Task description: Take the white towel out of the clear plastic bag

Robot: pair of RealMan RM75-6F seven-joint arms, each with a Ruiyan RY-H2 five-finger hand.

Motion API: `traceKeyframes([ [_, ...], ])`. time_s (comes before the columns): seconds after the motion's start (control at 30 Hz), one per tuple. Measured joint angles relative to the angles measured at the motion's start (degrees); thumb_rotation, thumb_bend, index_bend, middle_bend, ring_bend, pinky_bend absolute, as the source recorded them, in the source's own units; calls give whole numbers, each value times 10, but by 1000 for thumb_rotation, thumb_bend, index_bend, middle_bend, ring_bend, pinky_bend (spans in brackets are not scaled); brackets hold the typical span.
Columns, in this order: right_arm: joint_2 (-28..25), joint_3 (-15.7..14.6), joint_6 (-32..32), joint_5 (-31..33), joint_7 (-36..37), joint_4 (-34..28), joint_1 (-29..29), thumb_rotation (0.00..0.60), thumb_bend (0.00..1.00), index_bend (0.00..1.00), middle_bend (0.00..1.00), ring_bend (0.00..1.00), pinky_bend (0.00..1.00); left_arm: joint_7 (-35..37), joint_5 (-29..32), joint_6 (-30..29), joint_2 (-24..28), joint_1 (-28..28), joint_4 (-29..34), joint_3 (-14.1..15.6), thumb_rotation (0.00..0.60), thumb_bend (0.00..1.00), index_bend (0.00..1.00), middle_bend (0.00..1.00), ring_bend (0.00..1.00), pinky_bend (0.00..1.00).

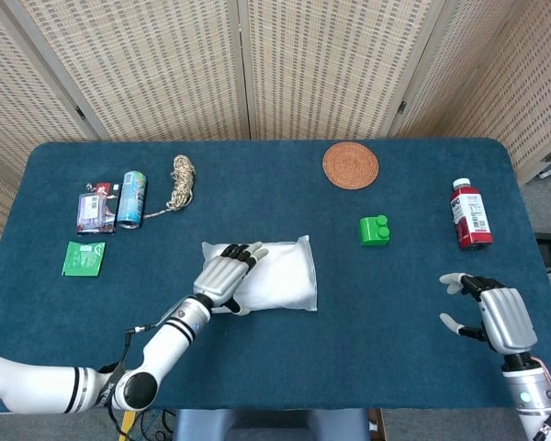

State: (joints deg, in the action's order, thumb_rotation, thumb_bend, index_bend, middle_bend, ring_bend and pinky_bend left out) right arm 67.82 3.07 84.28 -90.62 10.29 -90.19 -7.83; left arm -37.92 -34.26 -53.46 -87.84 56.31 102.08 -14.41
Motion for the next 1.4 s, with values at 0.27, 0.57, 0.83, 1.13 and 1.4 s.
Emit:
traceKeyframes([
  [0.27,5,-4,-9,-3,-2,0,-5,600,111,385,490,466,512,-22,75,5,-24,50,-39,8,600,0,0,0,0,20],
  [0.57,10,-8,-15,-2,2,5,-7,600,112,391,490,467,512,-58,132,-31,-55,86,-81,20,600,0,0,0,0,20],
  [0.83,13,-9,-18,-1,4,7,-9,600,112,392,490,467,512,-96,187,-33,-65,113,-93,28,600,0,0,0,42,123],
  [1.13,15,-9,-24,-3,0,2,-15,600,111,402,490,467,512,-119,220,-27,-71,136,-95,33,600,0,288,307,340,523],
  [1.4,16,-7,-30,-3,-5,-5,-22,600,111,413,490,467,512,-108,187,-26,-72,137,-93,40,600,0,461,508,505,661],
])
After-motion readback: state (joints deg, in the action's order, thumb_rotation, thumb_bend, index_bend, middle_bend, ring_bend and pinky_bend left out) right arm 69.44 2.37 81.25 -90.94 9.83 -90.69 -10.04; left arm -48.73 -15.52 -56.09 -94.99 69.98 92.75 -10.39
